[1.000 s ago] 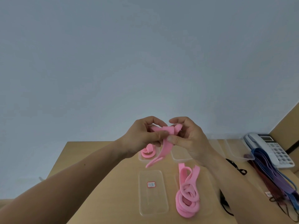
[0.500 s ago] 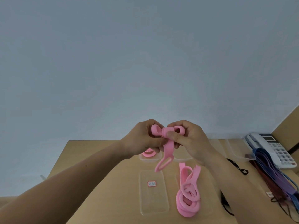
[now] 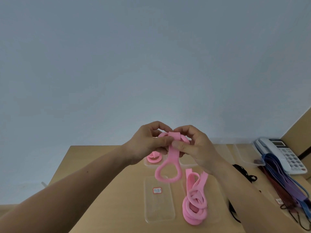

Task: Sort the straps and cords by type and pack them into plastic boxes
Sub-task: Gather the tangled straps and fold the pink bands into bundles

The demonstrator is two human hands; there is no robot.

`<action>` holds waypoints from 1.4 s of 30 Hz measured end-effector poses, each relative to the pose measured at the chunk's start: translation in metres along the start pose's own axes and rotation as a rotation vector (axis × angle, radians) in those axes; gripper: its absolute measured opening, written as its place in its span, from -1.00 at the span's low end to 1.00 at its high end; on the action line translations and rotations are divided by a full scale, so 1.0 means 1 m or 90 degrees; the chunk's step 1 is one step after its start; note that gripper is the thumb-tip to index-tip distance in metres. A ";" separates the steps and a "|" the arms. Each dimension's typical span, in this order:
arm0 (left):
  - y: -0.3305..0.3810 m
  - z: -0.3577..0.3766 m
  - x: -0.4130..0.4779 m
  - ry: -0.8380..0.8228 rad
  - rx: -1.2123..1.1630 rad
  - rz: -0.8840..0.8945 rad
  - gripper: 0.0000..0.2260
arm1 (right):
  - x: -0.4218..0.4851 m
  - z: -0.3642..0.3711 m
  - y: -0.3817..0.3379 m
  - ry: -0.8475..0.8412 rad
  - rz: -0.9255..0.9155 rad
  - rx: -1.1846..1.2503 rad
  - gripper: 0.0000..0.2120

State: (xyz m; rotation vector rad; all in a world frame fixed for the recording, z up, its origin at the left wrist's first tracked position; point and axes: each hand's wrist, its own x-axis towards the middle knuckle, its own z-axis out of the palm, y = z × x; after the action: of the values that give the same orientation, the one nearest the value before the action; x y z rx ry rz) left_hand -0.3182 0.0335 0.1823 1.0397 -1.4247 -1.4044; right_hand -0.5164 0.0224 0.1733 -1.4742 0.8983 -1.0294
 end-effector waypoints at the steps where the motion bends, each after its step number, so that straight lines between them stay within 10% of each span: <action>1: 0.000 0.000 0.000 0.012 0.018 0.015 -0.82 | 0.000 0.000 -0.001 -0.004 0.018 0.025 -0.75; 5: -0.001 0.004 0.000 0.033 0.095 0.073 -0.80 | 0.004 0.002 -0.004 0.016 0.098 0.055 -0.46; 22: 0.006 -0.002 0.001 -0.092 -0.050 -0.121 -0.66 | 0.003 0.002 -0.005 0.039 0.014 -0.053 -0.75; 35: -0.001 -0.001 0.008 0.007 0.044 0.030 -0.74 | 0.007 -0.003 -0.009 0.002 0.112 0.022 -0.35; 42: -0.003 -0.005 0.007 -0.022 0.115 -0.028 -0.60 | 0.007 -0.006 -0.007 0.002 0.080 -0.082 -0.52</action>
State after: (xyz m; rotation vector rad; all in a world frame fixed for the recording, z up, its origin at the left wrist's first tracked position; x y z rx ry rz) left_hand -0.3160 0.0249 0.1790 1.1726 -1.5849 -1.3491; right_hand -0.5195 0.0145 0.1815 -1.5025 1.0621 -0.8950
